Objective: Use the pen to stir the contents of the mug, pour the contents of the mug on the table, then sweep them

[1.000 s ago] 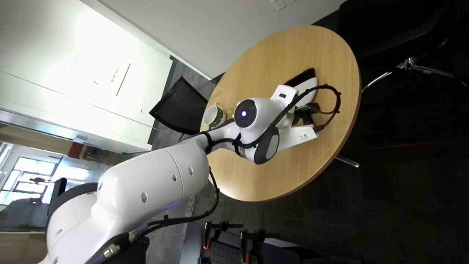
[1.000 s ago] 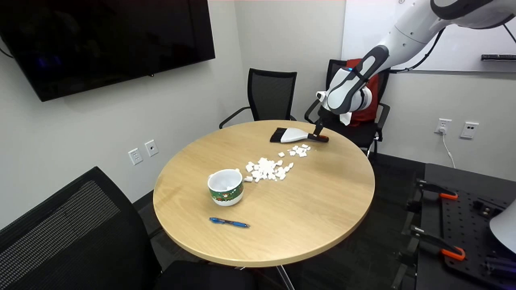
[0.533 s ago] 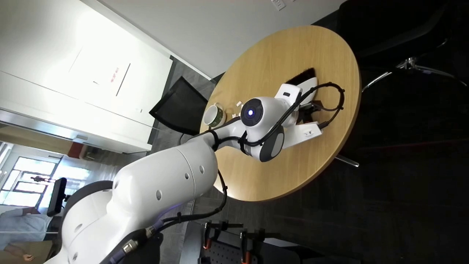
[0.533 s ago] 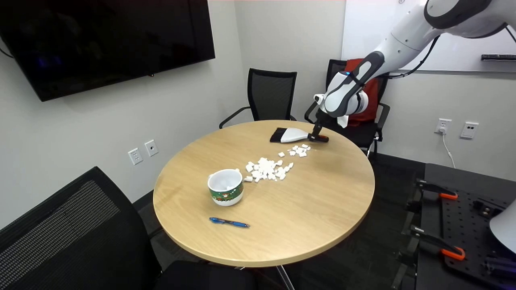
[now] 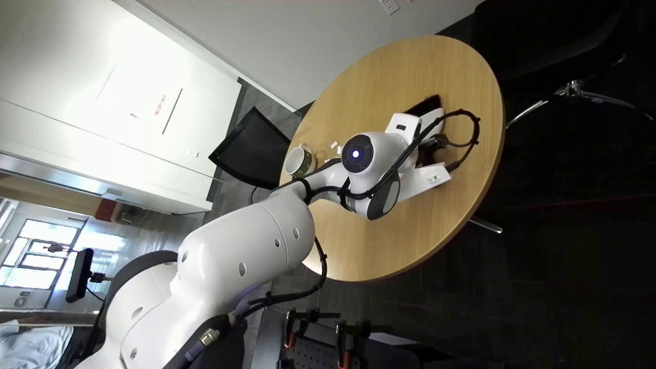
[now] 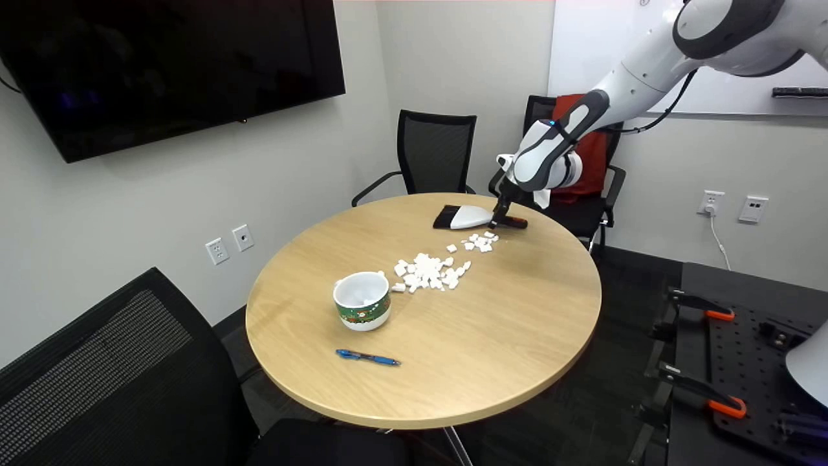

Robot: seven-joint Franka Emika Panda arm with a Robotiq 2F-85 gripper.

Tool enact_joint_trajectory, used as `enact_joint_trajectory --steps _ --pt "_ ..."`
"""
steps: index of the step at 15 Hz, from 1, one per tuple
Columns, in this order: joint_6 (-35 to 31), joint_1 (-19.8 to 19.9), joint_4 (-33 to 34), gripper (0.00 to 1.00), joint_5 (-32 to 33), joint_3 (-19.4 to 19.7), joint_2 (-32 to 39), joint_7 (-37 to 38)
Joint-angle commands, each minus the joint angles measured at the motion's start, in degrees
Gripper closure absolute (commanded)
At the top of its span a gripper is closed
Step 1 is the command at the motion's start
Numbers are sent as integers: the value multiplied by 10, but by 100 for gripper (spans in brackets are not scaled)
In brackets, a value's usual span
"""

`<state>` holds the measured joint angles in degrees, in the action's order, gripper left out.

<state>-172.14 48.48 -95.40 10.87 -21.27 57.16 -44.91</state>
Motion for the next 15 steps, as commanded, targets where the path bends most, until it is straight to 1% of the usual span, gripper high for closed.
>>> enact_joint_trajectory --steps 1,2,3,5,7,8,9,15 --pt "14 6 25 35 -6 -16 15 -22" --pt "15 6 28 41 -6 -16 17 -22" --pt "16 6 30 51 -6 -17 19 -22" --pt "16 5 32 66 -7 -18 18 -21" --pt "18 5 32 79 -7 -18 17 -20" --pt "19 4 30 83 -8 -16 14 -17" --pt "23 0 26 84 -11 -11 8 -9" --pt "40 1 -4 85 -10 -13 -40 -8"
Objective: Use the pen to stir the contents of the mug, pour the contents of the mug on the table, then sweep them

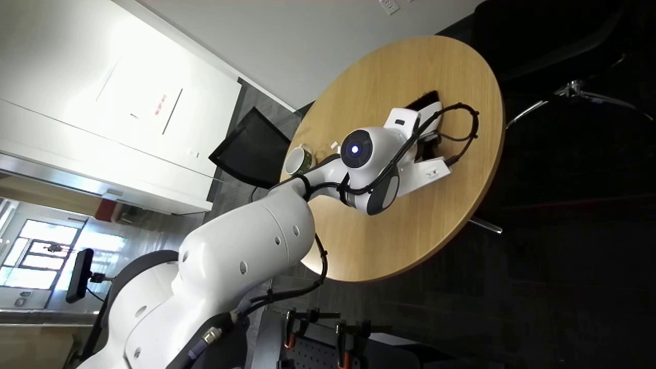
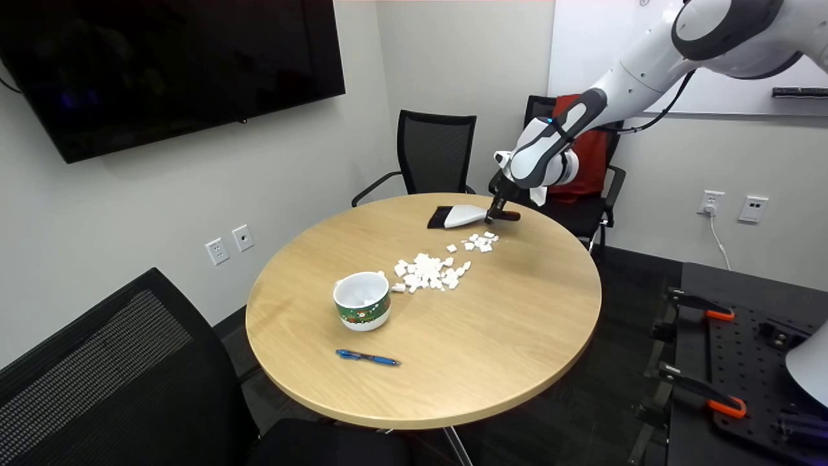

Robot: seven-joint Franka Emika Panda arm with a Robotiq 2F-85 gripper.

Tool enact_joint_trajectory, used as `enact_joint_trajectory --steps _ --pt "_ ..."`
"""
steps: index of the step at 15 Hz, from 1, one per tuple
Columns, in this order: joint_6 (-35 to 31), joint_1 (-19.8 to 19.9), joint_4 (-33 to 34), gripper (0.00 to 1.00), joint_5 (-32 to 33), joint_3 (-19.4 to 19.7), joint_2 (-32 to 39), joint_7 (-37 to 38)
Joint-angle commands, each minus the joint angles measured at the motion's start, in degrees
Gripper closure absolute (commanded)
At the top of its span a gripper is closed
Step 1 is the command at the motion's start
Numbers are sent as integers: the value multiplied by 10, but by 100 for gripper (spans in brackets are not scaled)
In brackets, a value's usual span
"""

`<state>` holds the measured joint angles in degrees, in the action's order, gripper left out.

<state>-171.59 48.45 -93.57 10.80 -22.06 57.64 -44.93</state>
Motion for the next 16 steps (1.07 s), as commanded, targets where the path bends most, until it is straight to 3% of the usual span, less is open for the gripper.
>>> enact_joint_trajectory --steps 1,9,16 --pt "38 2 -25 85 -8 -6 -54 -11" --pt "96 -27 -17 85 -27 -11 -115 -73" --pt "102 -35 -12 85 -77 -54 -123 -166"
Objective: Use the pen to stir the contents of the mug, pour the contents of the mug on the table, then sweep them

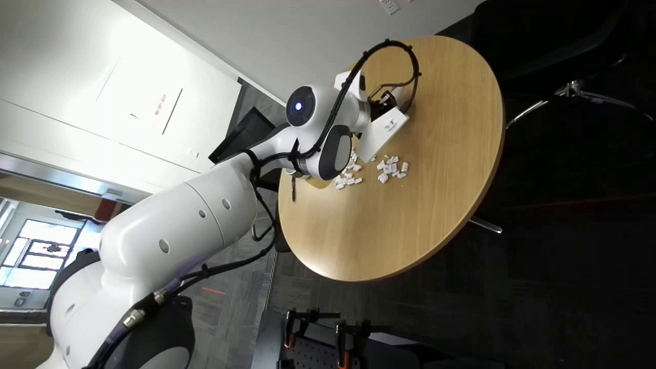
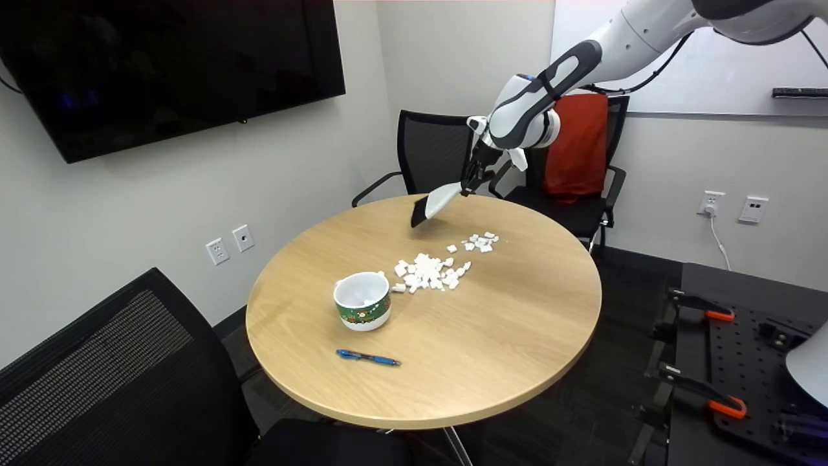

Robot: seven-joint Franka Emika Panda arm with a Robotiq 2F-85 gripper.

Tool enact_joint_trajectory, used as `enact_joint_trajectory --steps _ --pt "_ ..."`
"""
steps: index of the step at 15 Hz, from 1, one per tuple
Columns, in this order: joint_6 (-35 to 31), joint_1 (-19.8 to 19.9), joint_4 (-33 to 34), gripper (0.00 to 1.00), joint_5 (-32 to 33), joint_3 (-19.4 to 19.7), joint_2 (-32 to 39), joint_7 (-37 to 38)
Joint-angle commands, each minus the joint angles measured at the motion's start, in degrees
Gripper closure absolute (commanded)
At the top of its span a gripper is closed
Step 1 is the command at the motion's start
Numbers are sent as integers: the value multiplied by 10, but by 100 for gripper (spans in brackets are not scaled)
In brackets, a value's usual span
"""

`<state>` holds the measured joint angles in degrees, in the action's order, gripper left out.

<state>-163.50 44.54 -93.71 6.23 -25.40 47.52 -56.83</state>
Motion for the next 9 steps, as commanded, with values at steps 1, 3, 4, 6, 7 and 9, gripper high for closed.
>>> enact_joint_trajectory --steps 1,3,4,6,7,9 --pt "27 8 -9 85 -41 -33 -21 -67" --pt "42 13 -7 85 -59 -56 -19 -107" --pt "49 12 -5 85 -69 -62 -19 -124" --pt "68 8 -4 85 -88 -74 -20 -161" --pt "78 4 -3 85 -95 -77 -21 -177" --pt "98 -8 -1 85 -109 -78 -22 -208"
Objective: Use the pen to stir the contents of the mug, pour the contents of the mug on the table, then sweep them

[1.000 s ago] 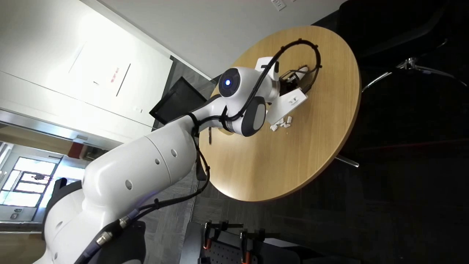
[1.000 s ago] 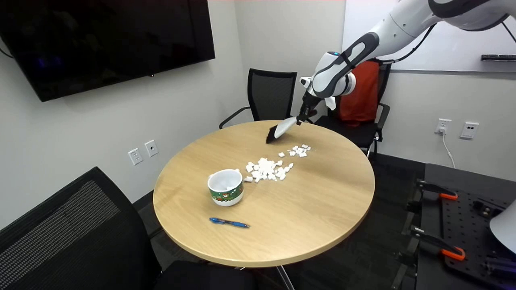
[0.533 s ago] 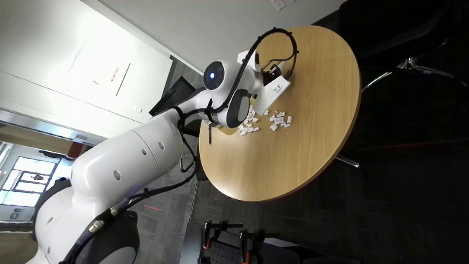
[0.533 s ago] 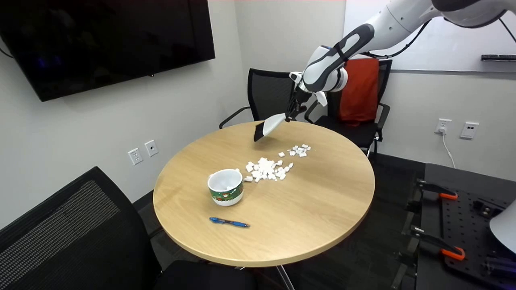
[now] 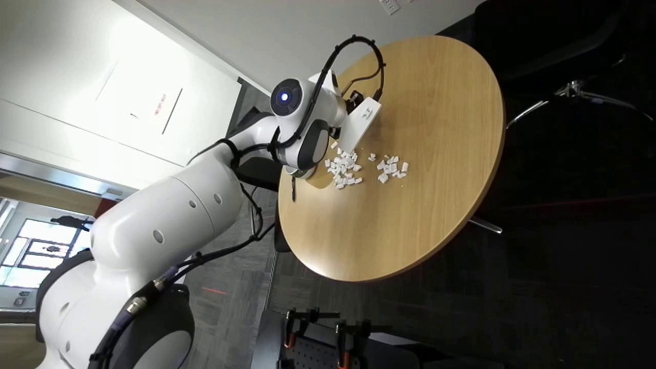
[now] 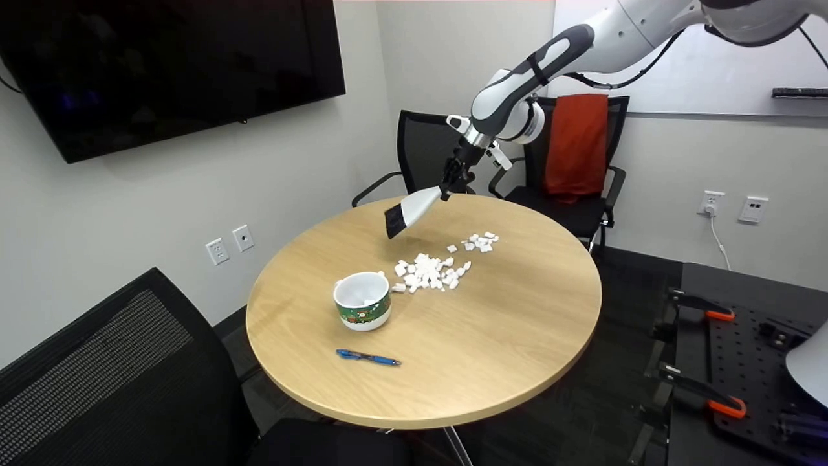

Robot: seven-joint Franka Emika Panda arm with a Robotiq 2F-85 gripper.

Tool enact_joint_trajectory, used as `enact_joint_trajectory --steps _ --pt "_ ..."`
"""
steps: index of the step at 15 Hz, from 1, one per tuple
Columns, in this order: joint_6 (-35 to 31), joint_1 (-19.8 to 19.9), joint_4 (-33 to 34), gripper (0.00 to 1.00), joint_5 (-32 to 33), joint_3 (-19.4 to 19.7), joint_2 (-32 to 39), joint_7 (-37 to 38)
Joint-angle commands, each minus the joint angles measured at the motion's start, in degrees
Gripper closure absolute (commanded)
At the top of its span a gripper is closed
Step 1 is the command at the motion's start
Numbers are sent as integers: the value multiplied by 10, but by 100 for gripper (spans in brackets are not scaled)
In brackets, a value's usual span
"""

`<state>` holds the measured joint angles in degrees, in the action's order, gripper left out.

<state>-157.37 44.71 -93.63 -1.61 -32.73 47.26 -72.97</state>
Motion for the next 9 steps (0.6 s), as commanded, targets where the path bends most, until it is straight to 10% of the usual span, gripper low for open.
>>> enact_joint_trajectory --steps 1,9 --pt "47 -17 0 85 -35 -3 -20 -60" --pt "62 -81 -10 85 -58 15 -25 -141"
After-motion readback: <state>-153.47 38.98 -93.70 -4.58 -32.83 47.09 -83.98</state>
